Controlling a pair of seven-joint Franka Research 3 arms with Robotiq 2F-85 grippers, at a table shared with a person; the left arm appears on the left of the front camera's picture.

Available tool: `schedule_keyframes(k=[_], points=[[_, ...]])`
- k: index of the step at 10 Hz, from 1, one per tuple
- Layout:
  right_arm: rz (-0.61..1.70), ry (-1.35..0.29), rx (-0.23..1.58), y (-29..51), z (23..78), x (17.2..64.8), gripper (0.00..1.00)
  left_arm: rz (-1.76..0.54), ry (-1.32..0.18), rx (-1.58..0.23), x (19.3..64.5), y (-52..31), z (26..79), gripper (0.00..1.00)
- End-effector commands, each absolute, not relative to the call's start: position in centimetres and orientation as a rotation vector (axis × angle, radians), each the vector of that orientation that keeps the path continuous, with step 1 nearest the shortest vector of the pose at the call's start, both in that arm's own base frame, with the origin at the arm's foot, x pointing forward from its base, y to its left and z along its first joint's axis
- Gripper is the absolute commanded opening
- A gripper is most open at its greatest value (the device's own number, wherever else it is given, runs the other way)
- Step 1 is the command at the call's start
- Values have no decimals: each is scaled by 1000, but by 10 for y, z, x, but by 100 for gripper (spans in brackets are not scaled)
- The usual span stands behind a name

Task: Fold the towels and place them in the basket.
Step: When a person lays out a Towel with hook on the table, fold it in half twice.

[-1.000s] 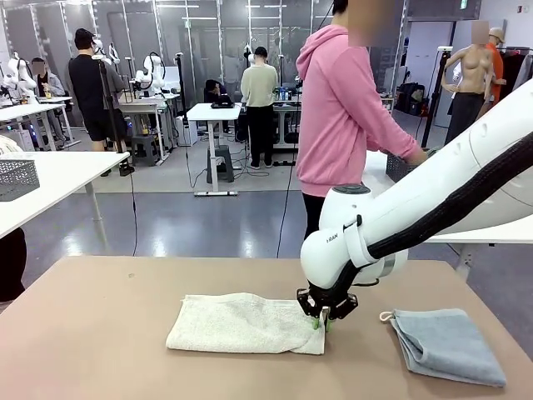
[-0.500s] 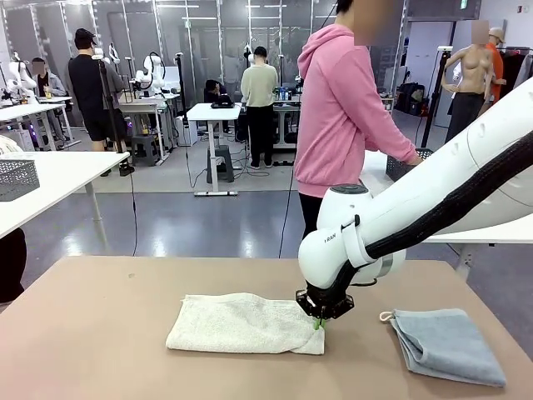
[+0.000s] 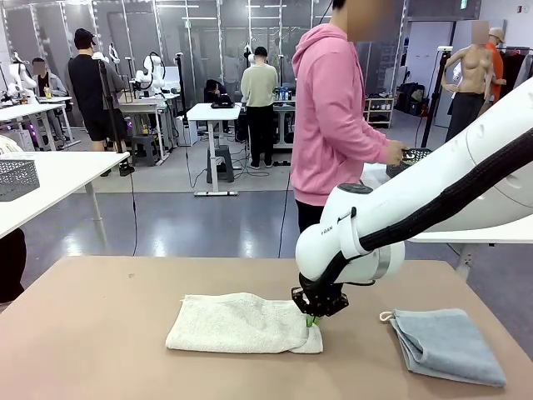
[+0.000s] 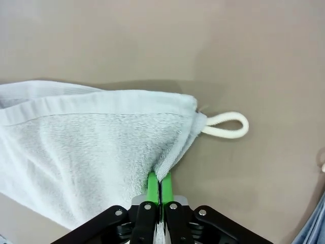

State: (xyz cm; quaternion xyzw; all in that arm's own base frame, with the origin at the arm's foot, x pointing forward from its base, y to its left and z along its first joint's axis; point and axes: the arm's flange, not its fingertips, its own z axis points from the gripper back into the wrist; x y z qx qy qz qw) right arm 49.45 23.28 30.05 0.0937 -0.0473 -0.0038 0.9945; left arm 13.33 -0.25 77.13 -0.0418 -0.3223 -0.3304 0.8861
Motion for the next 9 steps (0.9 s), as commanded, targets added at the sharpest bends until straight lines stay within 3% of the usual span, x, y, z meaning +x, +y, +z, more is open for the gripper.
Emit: schedule_keyframes(k=[1, 4, 9], points=[[73, -165, 244, 220, 315, 485, 0, -697, -674, -88, 132, -3, 773, 100], [126, -195, 266, 207, 329, 480, 0, -697, -674, -88, 132, -3, 773, 100], [203, -225, 149, 152, 367, 473, 0, -697, -674, -88, 132, -3, 773, 100]])
